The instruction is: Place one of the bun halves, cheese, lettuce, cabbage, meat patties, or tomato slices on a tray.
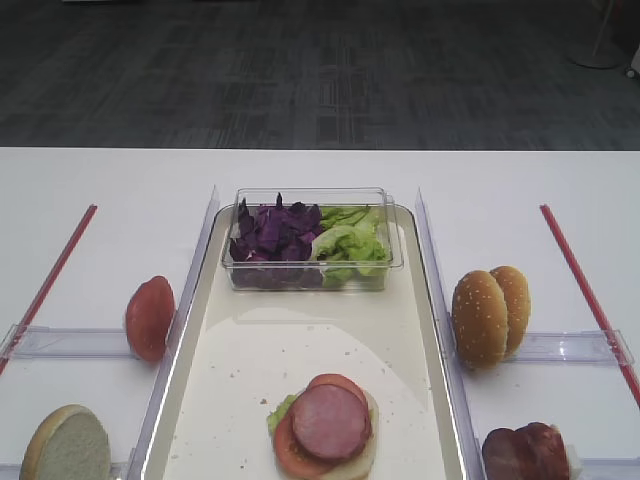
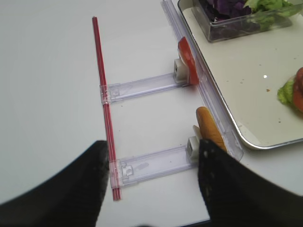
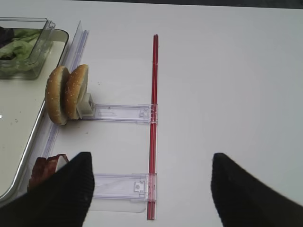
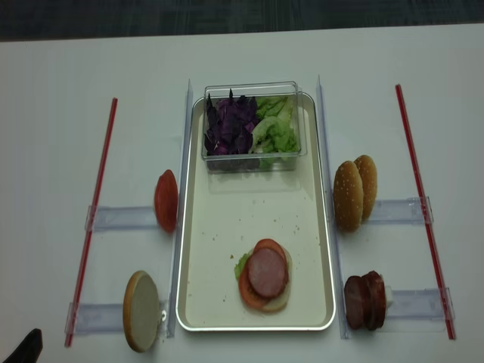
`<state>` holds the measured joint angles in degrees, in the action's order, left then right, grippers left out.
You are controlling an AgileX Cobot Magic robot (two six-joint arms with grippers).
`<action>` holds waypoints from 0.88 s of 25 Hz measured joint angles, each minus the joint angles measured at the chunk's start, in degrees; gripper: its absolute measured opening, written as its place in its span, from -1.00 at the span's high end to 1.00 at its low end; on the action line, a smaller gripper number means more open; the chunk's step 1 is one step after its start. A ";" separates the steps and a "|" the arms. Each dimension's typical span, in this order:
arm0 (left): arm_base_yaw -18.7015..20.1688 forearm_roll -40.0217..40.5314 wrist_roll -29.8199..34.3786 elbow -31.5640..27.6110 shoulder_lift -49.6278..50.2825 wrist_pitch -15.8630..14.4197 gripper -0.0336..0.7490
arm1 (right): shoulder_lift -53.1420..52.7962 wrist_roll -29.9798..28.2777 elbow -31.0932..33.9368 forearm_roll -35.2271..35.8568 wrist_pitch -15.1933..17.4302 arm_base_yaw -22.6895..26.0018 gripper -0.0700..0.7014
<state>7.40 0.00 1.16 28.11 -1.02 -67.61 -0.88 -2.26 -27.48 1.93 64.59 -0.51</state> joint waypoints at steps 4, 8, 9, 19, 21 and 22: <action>0.00 0.00 0.00 0.00 0.00 0.00 -0.06 | 0.00 0.00 0.00 0.00 0.00 0.00 -0.58; 0.00 0.00 0.00 0.00 0.00 0.00 -0.06 | 0.00 0.00 0.00 0.00 0.00 0.00 -0.57; 0.00 0.00 0.00 0.00 0.00 0.00 -0.06 | 0.00 0.00 0.00 0.00 0.00 0.00 -0.56; 0.00 0.00 0.00 0.00 0.00 0.00 -0.06 | 0.00 0.00 0.00 0.00 0.00 0.00 -0.54; 0.00 0.00 0.00 0.00 0.00 0.00 -0.06 | 0.00 0.00 0.00 0.00 0.00 0.00 -0.54; 0.00 0.00 0.00 0.00 0.00 0.00 -0.06 | 0.00 0.00 0.00 0.00 0.00 0.00 -0.54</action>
<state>7.40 0.00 1.16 28.11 -1.02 -67.61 -0.88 -2.26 -27.48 1.93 64.59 -0.51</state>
